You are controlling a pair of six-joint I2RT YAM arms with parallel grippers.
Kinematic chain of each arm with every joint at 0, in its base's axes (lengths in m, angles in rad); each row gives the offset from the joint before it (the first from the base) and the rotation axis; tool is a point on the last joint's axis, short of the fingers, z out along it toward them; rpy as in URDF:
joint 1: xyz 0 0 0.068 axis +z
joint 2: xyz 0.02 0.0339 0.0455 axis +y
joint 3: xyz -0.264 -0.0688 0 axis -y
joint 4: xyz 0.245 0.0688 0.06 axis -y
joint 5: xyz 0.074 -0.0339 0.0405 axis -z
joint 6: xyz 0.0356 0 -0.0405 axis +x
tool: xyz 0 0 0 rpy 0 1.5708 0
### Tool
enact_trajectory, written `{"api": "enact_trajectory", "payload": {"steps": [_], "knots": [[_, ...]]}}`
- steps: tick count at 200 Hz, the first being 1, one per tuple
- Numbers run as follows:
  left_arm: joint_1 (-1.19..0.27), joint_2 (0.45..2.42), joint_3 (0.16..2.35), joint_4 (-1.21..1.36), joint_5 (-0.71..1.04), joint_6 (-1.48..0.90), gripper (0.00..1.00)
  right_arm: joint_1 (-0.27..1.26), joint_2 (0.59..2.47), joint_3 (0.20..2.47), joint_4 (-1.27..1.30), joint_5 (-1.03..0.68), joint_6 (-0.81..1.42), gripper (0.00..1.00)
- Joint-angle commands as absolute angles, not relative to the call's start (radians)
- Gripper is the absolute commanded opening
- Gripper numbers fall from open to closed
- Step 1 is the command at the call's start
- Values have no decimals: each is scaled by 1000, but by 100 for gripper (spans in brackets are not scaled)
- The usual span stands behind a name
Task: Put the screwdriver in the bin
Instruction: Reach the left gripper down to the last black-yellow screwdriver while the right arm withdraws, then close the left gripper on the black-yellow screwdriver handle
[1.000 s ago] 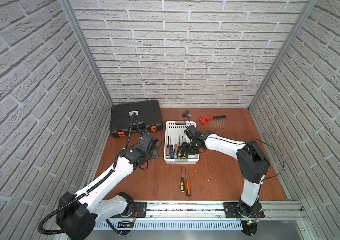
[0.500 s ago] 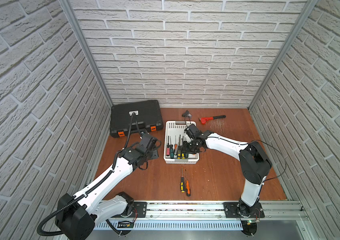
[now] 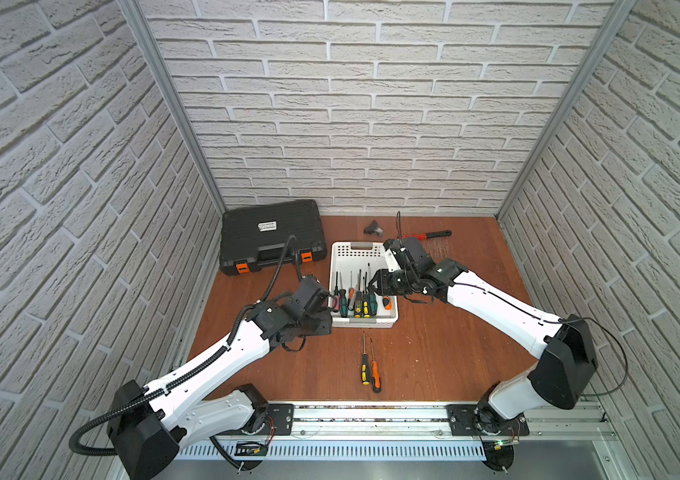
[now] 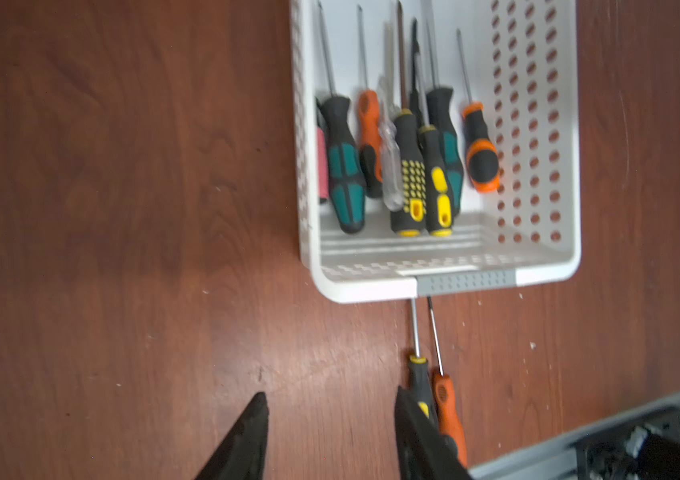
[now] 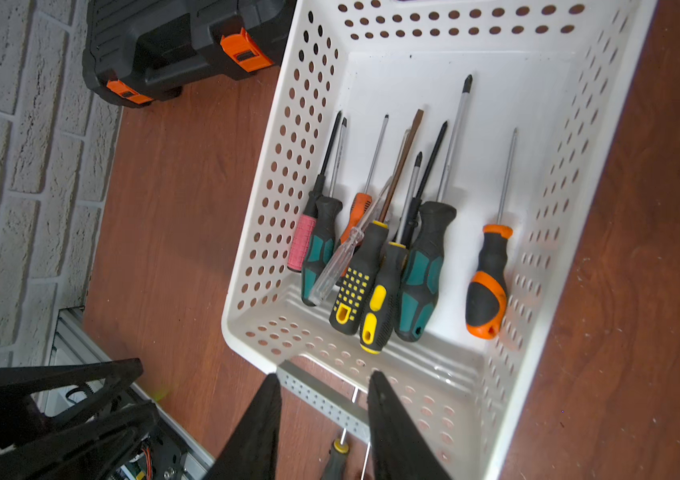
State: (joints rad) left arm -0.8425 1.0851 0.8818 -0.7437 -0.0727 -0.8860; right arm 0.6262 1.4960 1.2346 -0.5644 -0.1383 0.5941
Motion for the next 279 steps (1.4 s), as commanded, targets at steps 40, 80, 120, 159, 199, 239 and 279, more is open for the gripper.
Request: {"api": "enact_trajectory", "payload": {"steps": [40, 80, 120, 159, 199, 239, 279], "knots": [[-1184, 1214, 860, -671, -114, -1158, 48, 634, 1277, 1048, -557, -54, 598, 37], [-1274, 1381, 875, -575, -99, -1232, 48, 634, 1233, 1020, -559, -58, 594, 36], [-1280, 1472, 897, -553, -90, -1238, 47, 634, 1212, 996, -564, -60, 592, 36], [-1261, 1487, 849, -541, -84, -1262, 46, 634, 1205, 973, -560, -67, 599, 36], [-1243, 1502, 823, -492, -69, -1246, 46, 634, 1194, 965, -560, -61, 604, 35], [-1235, 1548, 853, -495, -59, -1213, 45, 634, 1201, 962, -554, -72, 609, 35], [-1233, 1583, 873, -524, -59, -1211, 44, 634, 1200, 963, -555, -69, 609, 35]]}}
